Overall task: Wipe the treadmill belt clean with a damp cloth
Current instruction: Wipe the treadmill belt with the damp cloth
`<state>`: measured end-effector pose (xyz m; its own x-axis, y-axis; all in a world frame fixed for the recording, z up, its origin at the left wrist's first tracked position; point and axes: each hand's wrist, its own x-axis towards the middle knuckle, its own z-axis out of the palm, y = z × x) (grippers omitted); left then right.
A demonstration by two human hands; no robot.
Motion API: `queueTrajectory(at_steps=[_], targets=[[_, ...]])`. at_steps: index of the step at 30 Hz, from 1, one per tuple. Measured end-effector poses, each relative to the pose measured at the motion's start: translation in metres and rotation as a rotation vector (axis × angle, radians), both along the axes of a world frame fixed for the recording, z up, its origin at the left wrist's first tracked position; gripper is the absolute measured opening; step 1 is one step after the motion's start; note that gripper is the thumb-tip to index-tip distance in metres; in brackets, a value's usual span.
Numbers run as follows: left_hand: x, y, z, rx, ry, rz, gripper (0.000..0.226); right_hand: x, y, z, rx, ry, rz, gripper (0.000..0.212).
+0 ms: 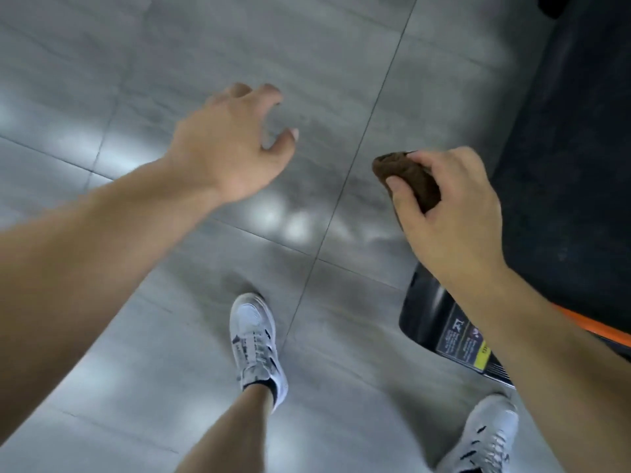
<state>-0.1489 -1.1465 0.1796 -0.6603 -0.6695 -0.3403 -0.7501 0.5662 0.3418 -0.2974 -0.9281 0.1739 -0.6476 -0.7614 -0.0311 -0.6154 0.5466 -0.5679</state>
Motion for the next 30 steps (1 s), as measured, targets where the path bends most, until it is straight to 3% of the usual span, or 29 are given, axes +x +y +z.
queueTrajectory(at_steps=[7,11,15,30], targets=[[-0.002,-0.1,0.039,-0.075,-0.045,-0.144,0.053,-0.002,-0.088,0.041,0.04,-0.001,-0.071,0.031],[-0.037,-0.143,0.058,-0.079,-0.018,-0.18,0.062,-0.017,-0.119,0.051,0.068,-0.027,-0.08,0.031],[-0.089,-0.181,0.063,-0.075,0.043,-0.171,0.054,-0.043,-0.14,0.053,0.035,-0.021,-0.077,0.029],[-0.318,-0.334,0.052,-0.114,0.02,-0.262,0.051,-0.263,-0.3,0.046,-0.009,0.022,-0.114,0.03]])
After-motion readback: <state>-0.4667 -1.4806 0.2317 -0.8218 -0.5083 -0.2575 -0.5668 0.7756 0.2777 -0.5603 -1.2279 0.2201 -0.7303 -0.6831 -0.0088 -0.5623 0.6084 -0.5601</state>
